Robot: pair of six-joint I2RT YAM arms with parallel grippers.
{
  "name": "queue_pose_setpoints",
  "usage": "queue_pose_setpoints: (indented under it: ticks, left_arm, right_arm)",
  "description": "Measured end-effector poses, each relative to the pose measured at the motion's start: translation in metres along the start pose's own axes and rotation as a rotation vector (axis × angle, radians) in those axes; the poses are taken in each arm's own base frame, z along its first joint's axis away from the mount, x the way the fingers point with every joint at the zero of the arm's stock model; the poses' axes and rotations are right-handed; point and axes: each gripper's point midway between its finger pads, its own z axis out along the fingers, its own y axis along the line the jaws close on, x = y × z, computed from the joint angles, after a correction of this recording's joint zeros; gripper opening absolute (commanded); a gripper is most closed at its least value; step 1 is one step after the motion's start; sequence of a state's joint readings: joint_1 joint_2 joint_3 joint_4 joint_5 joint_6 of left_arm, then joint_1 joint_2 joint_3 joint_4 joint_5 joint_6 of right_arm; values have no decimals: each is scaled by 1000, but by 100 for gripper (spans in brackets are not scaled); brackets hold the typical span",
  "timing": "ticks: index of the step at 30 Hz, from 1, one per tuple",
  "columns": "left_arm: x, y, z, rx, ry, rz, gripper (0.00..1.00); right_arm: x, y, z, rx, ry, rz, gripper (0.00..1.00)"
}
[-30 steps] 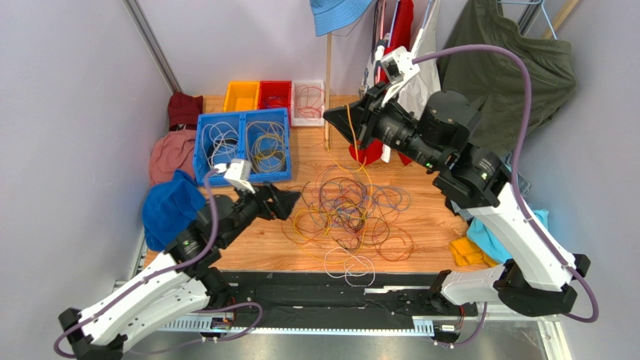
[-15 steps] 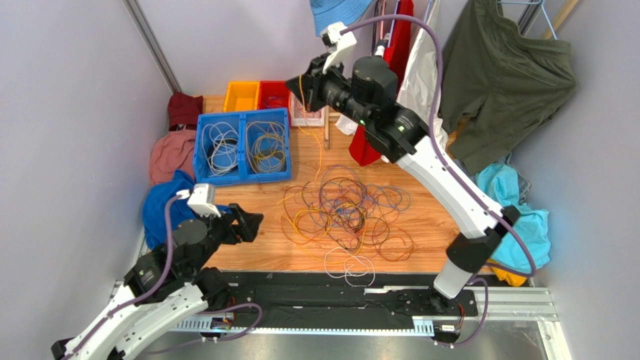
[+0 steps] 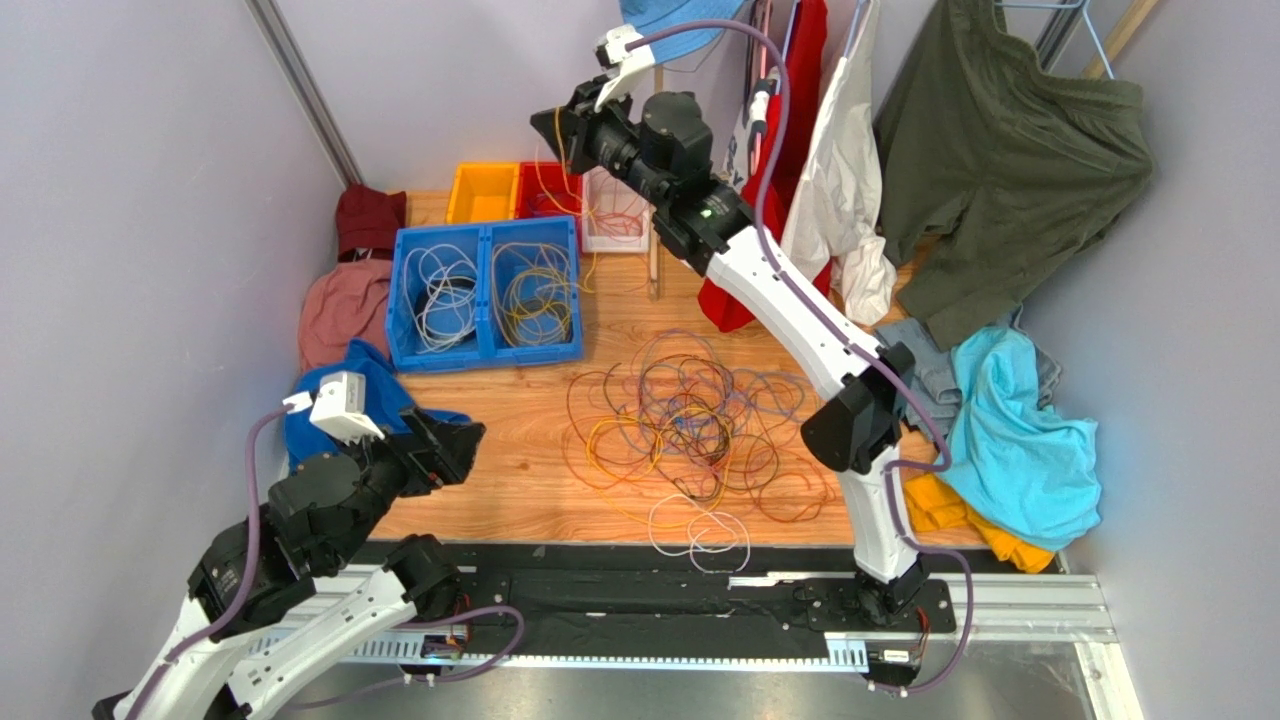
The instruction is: Untangle the cables
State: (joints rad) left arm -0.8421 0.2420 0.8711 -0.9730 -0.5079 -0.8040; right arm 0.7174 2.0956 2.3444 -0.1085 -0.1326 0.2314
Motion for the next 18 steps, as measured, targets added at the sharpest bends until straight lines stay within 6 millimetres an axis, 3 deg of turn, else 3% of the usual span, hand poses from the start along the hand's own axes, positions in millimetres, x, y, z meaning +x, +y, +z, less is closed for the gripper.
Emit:
queue_pose_setpoints:
  ticks: [7,15,18]
  left_arm:
    - [-5,7,-5,-8,-33,-9,99]
    - [-7,12,-8,-6,-64,-21,99]
    - [0,15,-3,-18,-49,-6,99]
  right_arm:
    - [24,-13,29,-18,-71,-12,0]
    - [18,-25,47,-32,-177,-33,0]
    - [37,-34,54,-28,-167,-29,0]
